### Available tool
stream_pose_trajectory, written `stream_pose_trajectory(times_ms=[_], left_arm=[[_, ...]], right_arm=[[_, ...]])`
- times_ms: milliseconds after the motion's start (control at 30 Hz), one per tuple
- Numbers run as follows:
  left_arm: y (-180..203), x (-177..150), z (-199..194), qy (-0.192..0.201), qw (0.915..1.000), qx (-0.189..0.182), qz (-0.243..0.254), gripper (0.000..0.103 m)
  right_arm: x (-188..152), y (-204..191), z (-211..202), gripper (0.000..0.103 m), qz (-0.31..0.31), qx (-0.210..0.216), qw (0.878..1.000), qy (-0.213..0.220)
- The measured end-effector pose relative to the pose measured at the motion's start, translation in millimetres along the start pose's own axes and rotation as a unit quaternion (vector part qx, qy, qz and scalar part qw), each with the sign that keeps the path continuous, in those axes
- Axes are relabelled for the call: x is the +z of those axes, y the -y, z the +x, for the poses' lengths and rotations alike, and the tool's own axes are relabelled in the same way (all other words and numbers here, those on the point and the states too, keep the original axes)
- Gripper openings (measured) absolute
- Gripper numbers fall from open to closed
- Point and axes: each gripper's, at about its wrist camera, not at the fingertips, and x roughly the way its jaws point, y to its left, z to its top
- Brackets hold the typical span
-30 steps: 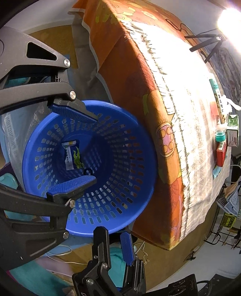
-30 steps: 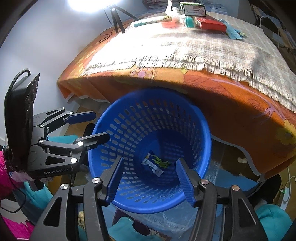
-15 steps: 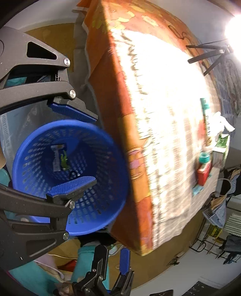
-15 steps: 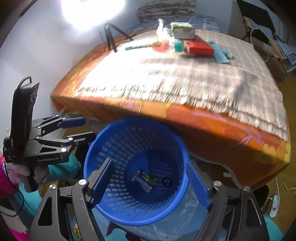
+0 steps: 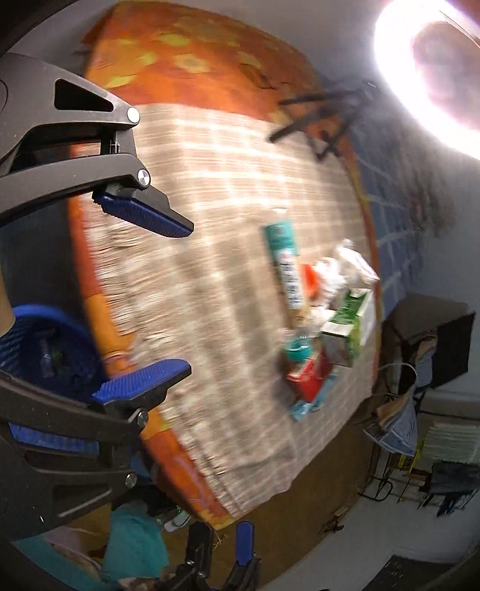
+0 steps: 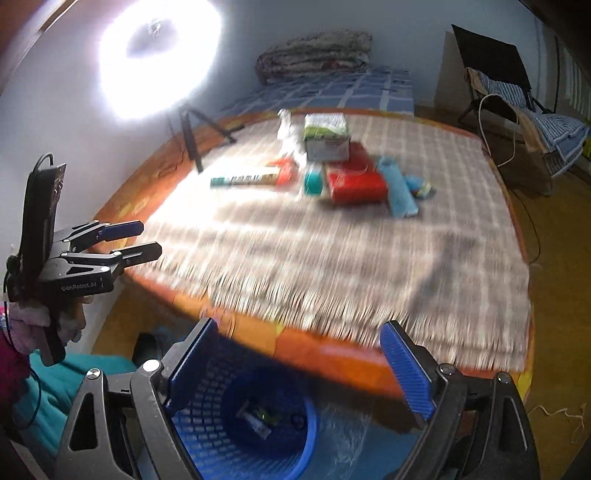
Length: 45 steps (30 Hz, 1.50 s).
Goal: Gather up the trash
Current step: 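Grasp the clear bottle with left tool while right tool grasps blue tube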
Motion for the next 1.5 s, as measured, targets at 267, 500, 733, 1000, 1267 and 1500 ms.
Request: stream_pose_trajectory(times_ms=[267, 500, 733, 1000, 1267, 1500], left_arm=[[2, 56, 35, 0.008, 0.997, 0.006, 0.076, 0.074], [2, 88, 71, -0.03, 0.9878, 0.0, 0.153, 0.076], [-10, 104, 113, -0.078, 0.9836, -0.019, 0.161, 0.076], [-8, 99, 141, -0.105, 0.9754, -0.027, 0.192, 0.076], [4, 90, 149, -0.12, 0.9685, -0.034, 0.215, 0.076], [19, 93, 139, -0.147, 0.9653, -0.078, 0.201, 0.076]], right_arm=[[48, 32, 17, 0.09, 0.007, 0.001, 1.0, 0.009], [78, 75, 51, 0.079, 0.035, 0.004, 0.999, -0.012], [98, 123, 95, 0.065, 0.083, 0.018, 0.996, -0.04], [110, 153, 137, 0.053, 0.111, 0.024, 0.992, -0.06], [111, 157, 158, 0.044, 0.12, 0.032, 0.99, -0.075], [115, 156, 164, 0.039, 0.122, 0.041, 0.989, -0.074]])
